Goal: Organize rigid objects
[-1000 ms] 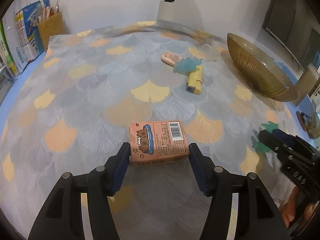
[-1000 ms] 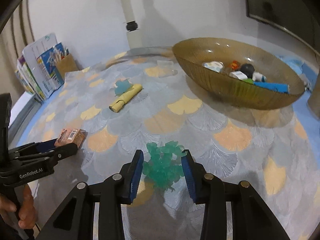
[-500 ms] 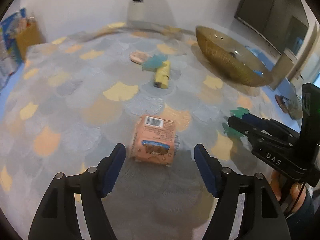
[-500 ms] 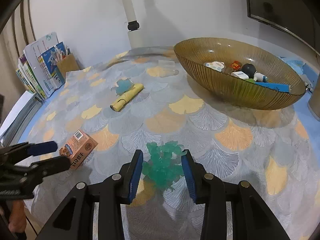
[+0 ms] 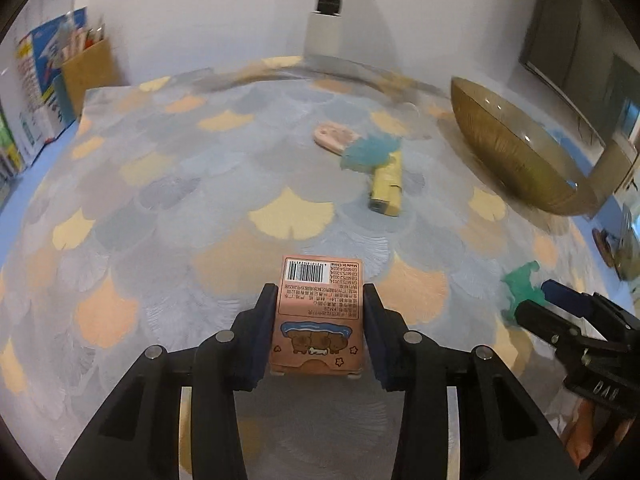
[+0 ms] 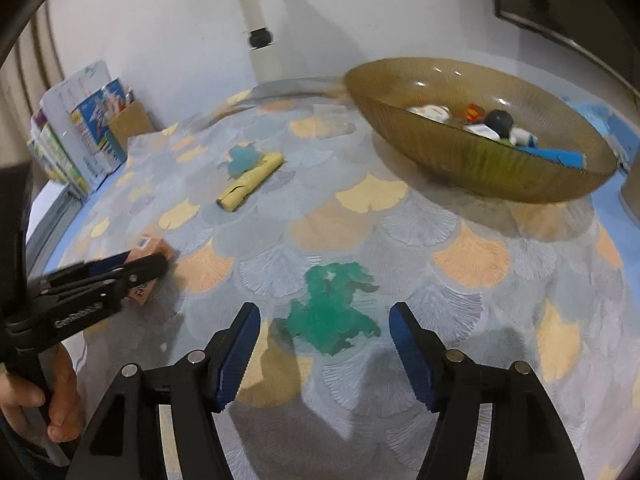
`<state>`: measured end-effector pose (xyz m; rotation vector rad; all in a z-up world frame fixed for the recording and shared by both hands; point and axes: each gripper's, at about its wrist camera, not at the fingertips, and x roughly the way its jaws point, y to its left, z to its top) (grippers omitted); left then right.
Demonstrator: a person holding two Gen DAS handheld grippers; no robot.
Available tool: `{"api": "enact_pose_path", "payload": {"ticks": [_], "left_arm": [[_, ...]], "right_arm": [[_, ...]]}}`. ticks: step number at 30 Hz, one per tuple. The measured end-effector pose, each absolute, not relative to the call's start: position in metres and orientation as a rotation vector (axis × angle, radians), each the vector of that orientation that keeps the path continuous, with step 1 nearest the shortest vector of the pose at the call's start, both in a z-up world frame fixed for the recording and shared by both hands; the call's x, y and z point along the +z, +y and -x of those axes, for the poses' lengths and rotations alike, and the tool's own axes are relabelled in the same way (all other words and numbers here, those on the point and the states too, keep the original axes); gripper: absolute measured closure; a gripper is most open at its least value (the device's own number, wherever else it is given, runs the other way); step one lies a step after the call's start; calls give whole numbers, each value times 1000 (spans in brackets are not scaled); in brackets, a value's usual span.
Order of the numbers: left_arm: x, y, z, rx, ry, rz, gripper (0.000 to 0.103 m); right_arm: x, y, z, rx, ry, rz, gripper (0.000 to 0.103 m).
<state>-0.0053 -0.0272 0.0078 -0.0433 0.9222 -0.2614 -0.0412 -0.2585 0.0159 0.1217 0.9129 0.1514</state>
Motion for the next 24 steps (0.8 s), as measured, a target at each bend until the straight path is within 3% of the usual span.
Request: {"api": "enact_pose_path", "payload": {"ticks": [11, 12, 14, 16, 20, 24], "left_arm": [[6, -42, 9, -254, 898, -64, 64], [6, -42, 9, -253, 898, -64, 64], [6, -42, 9, -251, 898, -71, 64], [6, -41, 9, -255, 898, -64, 65], [13, -39, 14, -270, 900, -52, 66], [58, -49, 19, -310, 803, -55, 66]], "right_arm": [[15, -248, 40, 114, 921, -50, 37], [15, -247, 39, 109, 924, -40, 39], [15, -243, 38, 81, 921, -6, 53], [18, -237, 43, 77, 895, 34, 57], [29, -237, 53, 116, 861, 5, 57], [78, -263, 68, 168, 748, -102, 57]]}}
